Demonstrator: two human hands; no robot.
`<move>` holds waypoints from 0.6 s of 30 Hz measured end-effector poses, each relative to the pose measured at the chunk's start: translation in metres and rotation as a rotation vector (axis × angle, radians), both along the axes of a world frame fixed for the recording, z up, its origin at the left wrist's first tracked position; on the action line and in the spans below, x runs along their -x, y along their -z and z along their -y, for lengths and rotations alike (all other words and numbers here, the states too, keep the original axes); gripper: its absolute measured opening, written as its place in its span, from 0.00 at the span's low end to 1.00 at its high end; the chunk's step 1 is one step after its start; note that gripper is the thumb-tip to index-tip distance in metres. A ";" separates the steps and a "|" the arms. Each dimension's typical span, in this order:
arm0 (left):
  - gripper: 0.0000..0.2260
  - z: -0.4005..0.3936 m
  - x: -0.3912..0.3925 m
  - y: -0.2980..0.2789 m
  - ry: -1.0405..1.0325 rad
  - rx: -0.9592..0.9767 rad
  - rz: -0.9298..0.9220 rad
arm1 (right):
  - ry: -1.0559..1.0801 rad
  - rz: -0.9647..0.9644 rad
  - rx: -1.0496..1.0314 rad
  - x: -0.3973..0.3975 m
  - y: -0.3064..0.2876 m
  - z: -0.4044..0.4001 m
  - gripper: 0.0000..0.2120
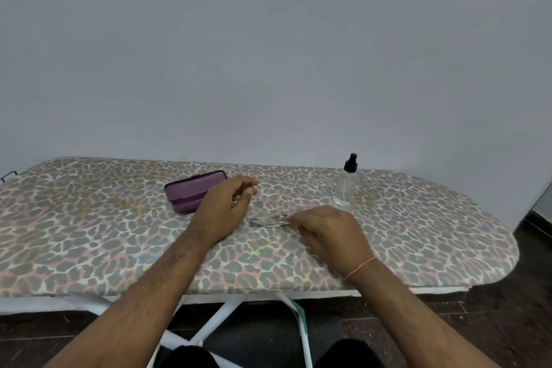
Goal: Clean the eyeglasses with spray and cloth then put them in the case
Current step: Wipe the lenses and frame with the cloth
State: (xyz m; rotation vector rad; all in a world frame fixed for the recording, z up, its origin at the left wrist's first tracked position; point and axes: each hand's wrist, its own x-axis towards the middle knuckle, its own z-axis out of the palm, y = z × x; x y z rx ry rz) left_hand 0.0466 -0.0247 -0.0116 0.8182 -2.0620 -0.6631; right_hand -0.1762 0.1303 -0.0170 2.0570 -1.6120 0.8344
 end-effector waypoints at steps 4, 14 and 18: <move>0.11 -0.003 0.000 -0.002 0.005 0.025 0.022 | 0.166 0.162 -0.015 0.016 -0.006 -0.020 0.12; 0.10 -0.009 0.002 -0.003 0.012 0.061 0.026 | 0.433 0.348 -0.355 0.042 -0.007 -0.026 0.22; 0.10 -0.011 0.001 -0.003 -0.002 0.120 -0.026 | 0.481 0.458 -0.368 0.042 -0.009 -0.022 0.11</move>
